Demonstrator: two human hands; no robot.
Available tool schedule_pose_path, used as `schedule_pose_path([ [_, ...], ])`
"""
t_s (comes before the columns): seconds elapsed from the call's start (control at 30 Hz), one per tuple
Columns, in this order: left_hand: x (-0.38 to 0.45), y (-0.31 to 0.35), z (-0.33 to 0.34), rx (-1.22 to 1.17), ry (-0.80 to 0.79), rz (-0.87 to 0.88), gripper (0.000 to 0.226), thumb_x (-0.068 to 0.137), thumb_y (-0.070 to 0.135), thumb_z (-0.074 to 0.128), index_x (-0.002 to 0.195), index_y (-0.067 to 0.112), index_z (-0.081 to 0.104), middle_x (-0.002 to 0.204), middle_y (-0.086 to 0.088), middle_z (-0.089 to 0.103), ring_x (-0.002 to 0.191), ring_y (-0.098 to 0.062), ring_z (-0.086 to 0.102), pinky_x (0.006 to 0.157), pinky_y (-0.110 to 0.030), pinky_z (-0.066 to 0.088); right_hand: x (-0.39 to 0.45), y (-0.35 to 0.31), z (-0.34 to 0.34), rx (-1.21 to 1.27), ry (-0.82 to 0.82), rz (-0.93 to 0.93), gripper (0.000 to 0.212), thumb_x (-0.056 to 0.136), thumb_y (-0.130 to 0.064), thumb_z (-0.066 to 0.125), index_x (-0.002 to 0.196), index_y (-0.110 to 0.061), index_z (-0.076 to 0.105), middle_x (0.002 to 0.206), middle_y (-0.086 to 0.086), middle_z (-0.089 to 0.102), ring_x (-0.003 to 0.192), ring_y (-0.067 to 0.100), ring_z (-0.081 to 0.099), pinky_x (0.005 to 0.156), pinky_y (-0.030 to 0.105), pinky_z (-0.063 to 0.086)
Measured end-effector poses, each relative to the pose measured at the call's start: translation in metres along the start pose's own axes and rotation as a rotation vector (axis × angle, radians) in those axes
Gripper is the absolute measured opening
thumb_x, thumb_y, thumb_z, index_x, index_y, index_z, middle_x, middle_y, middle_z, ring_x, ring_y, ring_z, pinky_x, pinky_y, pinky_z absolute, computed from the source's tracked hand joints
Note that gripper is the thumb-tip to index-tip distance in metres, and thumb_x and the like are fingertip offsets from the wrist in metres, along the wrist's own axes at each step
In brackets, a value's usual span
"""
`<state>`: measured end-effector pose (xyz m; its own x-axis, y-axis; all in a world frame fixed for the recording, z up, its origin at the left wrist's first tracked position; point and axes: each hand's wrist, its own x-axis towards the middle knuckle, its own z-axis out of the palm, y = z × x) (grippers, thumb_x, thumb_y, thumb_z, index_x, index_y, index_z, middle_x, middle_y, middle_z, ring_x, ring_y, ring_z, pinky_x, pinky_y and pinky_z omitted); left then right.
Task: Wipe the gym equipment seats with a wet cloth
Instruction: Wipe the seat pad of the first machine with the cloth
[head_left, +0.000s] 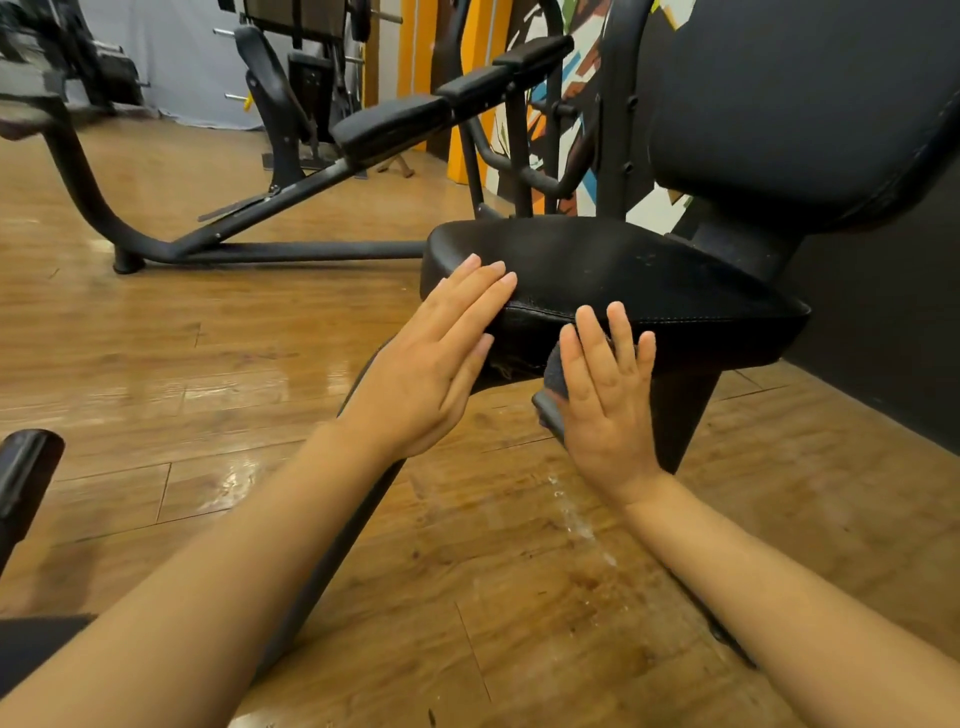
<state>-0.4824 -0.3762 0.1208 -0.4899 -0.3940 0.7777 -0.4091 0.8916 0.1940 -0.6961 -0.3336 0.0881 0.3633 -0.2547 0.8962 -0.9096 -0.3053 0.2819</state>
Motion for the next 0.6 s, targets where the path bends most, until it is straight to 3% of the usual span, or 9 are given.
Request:
schedule_pose_path([
  [0.07,0.001,-0.002,0.0,-0.018,0.009,0.001,0.05,0.107,0.022,0.03,0.154,0.008,0.028,0.161,-0.006,0.026,0.153,-0.016,0.011,0.124,-0.042,0.019,0.009,-0.021,0.007,0.034,0.045,0.031,0.07,0.103,-0.006,0.055,0.157,-0.011,0.011,0.166,-0.002,0.002,0.153,0.025,-0.003,0.124,0.046,0.0],
  [0.13,0.002,-0.003,0.001,-0.037,0.019,-0.003,0.049,0.107,0.021,0.031,0.154,0.008,0.028,0.161,-0.006,0.025,0.153,-0.015,0.011,0.124,-0.042,0.019,0.022,-0.038,0.012,0.05,0.098,0.074,0.052,0.104,-0.005,0.053,0.15,-0.003,0.028,0.16,0.003,0.023,0.153,0.026,0.002,0.124,0.046,0.007],
  [0.23,0.001,-0.002,0.002,-0.055,0.019,-0.013,0.049,0.107,0.021,0.031,0.154,0.008,0.029,0.161,-0.006,0.026,0.153,-0.016,0.012,0.124,-0.041,0.018,0.026,-0.045,0.009,0.086,0.084,0.121,0.054,0.098,0.002,0.061,0.145,-0.003,0.035,0.151,0.012,0.034,0.151,0.027,0.01,0.124,0.045,0.012],
  [0.37,0.0,0.0,0.002,-0.078,0.033,-0.035,0.049,0.107,0.022,0.03,0.153,0.008,0.03,0.161,-0.005,0.027,0.153,-0.017,0.013,0.124,-0.041,0.017,0.018,-0.039,-0.007,0.2,0.013,0.21,0.059,0.093,0.008,0.061,0.144,-0.005,0.035,0.155,0.013,0.028,0.151,0.023,0.013,0.125,0.041,0.009],
  [0.5,0.001,0.002,0.001,-0.099,0.031,-0.048,0.049,0.107,0.024,0.029,0.153,0.01,0.03,0.161,-0.003,0.026,0.153,-0.014,0.012,0.124,-0.036,0.016,0.019,-0.041,-0.004,0.299,0.024,0.25,0.067,0.087,0.02,0.057,0.144,-0.006,0.033,0.158,0.0,0.019,0.152,0.017,0.007,0.125,0.042,0.007],
  [0.6,0.0,0.002,-0.001,-0.123,0.027,-0.045,0.048,0.107,0.023,0.029,0.153,0.009,0.032,0.159,0.0,0.026,0.152,-0.013,0.013,0.124,-0.032,0.016,0.017,-0.036,-0.007,0.347,0.026,0.249,0.07,0.083,0.027,0.051,0.144,-0.004,0.034,0.157,0.011,0.023,0.15,0.024,0.016,0.124,0.044,0.012],
])
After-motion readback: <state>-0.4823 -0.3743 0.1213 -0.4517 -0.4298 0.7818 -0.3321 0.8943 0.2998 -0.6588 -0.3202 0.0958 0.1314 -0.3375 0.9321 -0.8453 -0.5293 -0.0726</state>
